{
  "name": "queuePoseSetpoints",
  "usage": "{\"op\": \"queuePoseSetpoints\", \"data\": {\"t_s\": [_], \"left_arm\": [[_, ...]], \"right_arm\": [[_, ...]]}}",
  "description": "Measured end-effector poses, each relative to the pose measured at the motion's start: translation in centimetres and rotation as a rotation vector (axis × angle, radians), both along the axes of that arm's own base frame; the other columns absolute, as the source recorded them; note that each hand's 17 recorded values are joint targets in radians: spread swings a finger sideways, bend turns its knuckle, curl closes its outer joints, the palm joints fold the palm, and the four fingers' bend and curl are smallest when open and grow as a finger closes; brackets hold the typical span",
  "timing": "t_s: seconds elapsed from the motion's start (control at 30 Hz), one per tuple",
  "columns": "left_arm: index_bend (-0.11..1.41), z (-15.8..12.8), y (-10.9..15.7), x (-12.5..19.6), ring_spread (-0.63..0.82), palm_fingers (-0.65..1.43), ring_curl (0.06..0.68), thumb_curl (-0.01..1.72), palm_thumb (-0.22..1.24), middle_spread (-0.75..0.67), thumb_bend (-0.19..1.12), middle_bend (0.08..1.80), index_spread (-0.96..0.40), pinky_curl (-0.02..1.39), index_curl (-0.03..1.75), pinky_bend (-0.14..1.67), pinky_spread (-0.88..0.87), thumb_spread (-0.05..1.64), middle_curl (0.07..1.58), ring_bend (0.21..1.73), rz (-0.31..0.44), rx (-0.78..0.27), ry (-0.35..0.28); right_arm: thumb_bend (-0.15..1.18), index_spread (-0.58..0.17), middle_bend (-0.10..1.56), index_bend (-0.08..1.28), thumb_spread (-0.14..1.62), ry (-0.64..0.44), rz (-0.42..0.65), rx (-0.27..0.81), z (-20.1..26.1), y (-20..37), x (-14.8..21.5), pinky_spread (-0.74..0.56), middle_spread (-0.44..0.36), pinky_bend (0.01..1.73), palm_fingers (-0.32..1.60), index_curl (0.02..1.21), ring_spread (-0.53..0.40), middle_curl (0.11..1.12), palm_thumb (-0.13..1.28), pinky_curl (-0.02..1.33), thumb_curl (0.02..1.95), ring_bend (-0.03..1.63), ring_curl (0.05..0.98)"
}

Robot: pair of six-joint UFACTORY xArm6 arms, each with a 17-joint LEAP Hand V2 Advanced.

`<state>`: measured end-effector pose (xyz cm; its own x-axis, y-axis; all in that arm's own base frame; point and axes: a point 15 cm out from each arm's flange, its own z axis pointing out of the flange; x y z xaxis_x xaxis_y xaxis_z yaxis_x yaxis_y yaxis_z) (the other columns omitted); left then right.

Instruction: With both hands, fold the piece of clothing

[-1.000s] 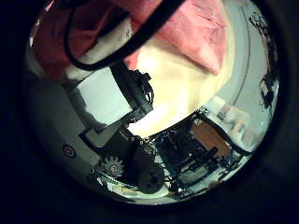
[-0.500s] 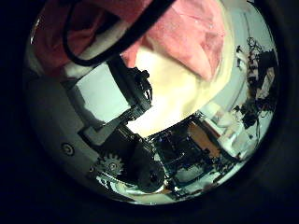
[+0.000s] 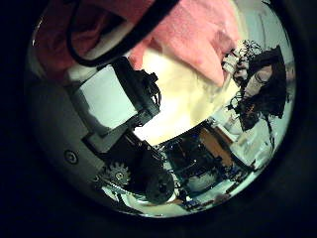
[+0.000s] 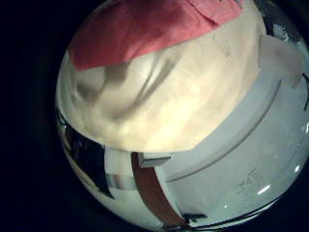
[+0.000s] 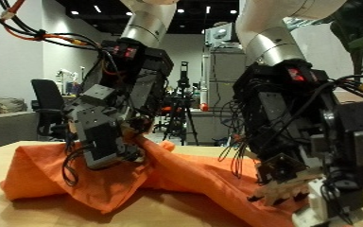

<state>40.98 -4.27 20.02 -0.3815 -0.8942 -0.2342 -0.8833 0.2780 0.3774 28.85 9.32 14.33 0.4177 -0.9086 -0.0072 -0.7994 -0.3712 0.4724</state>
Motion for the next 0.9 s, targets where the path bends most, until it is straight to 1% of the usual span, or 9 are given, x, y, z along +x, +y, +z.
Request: {"op": "queuePoseSetpoints", "data": {"t_s": [0.17,0.27,0.33,0.47,0.53,0.63,0.83,0.87,0.9], "left_arm": [[0.18,0.1,0.5,-0.3,-0.5,1.03,0.552,0.27,0.56,-0.62,-0.01,0.8,-0.67,0.66,1.03,0.95,-0.71,1.19,0.96,1.11,0.001,0.004,0.016],[0.18,0.3,0.7,-0.5,-0.5,1.03,0.552,0.27,0.56,-0.62,-0.01,0.8,-0.68,0.66,1.04,0.95,-0.71,1.19,0.96,1.11,-0.002,0.004,0.025],[0.18,0.4,0.7,-0.6,-0.5,1.03,0.553,0.27,0.56,-0.62,-0.01,0.79,-0.68,0.66,1.05,0.95,-0.71,1.19,0.96,1.11,-0.006,0.004,0.029],[0.18,0.6,0.8,-0.9,-0.5,1.02,0.554,0.27,0.56,-0.62,-0.01,0.79,-0.68,0.66,1.06,0.94,-0.71,1.19,0.97,1.12,-0.022,0.001,0.046],[0.18,0.9,0.9,-1.1,-0.5,1.02,0.555,0.27,0.56,-0.63,-0.01,0.8,-0.68,0.66,1.07,0.94,-0.71,1.19,0.97,1.12,-0.028,0.001,0.054],[0.18,1.5,1.2,-1.7,-0.5,1.01,0.555,0.27,0.56,-0.63,-0.01,0.79,-0.68,0.66,1.08,0.94,-0.72,1.19,0.97,1.12,-0.048,-0.002,0.077],[0.18,3.1,1.9,-3.9,-0.51,1.0,0.558,0.27,0.56,-0.62,-0.01,0.79,-0.69,0.66,1.09,0.94,-0.72,1.19,0.99,1.12,-0.095,-0.01,0.145],[0.18,3.4,2.0,-4.3,-0.51,1.0,0.558,0.26,0.56,-0.62,-0.01,0.79,-0.69,0.66,1.09,0.94,-0.72,1.19,0.99,1.12,-0.103,-0.011,0.156],[0.18,3.6,2.1,-4.8,-0.51,1.0,0.558,0.26,0.56,-0.62,-0.01,0.79,-0.69,0.66,1.09,0.94,-0.72,1.19,0.99,1.12,-0.11,-0.011,0.167]], "right_arm": [[0.0,-0.187,0.36,0.19,1.03,-0.057,0.015,-0.044,-1.3,-0.3,1.7,0.09,-0.037,0.27,0.39,0.32,-0.049,0.42,0.65,0.28,0.32,0.54,0.285],[0.0,-0.236,0.4,0.17,1.0,-0.108,0.04,-0.078,-1.4,-0.2,2.6,-0.05,-0.097,0.34,0.6,0.32,-0.147,0.44,0.73,0.28,0.34,0.65,0.311],[-0.01,-0.297,0.42,0.16,0.98,-0.131,0.057,-0.107,-1.4,-0.3,3.0,-0.29,-0.168,0.54,0.83,0.32,-0.241,0.47,0.77,0.31,0.35,0.75,0.345],[-0.01,-0.392,0.52,0.23,0.96,-0.173,0.054,-0.125,-0.5,-0.4,3.6,-0.51,-0.255,0.73,1.12,0.38,-0.318,0.55,0.84,0.39,0.37,0.89,0.426],[-0.02,-0.425,0.6,0.3,0.95,-0.186,0.046,-0.121,0.0,-0.6,3.8,-0.55,-0.284,0.82,1.22,0.43,-0.332,0.6,0.85,0.44,0.37,0.93,0.46],[-0.02,-0.454,0.72,0.44,0.97,-0.199,0.029,-0.116,0.6,-1.1,4.2,-0.52,-0.3,0.94,1.33,0.51,-0.322,0.67,0.87,0.5,0.37,1.0,0.5],[-0.02,-0.451,0.93,0.7,1.09,-0.241,-0.012,-0.102,2.5,-2.5,4.8,-0.43,-0.279,1.13,1.28,0.69,-0.28,0.77,0.85,0.59,0.34,1.15,0.571],[-0.01,-0.46,0.27,0.89,1.11,-0.253,-0.018,-0.098,3.0,-2.7,4.8,-0.41,-0.312,1.32,0.92,0.76,-0.279,0.64,0.87,0.65,0.34,1.35,0.626],[0.0,-0.446,0.82,0.78,1.12,-0.266,-0.025,-0.095,3.5,-2.9,4.9,-0.4,-0.303,1.2,1.26,0.73,-0.272,0.8,0.88,0.61,0.34,1.22,0.588]]}}
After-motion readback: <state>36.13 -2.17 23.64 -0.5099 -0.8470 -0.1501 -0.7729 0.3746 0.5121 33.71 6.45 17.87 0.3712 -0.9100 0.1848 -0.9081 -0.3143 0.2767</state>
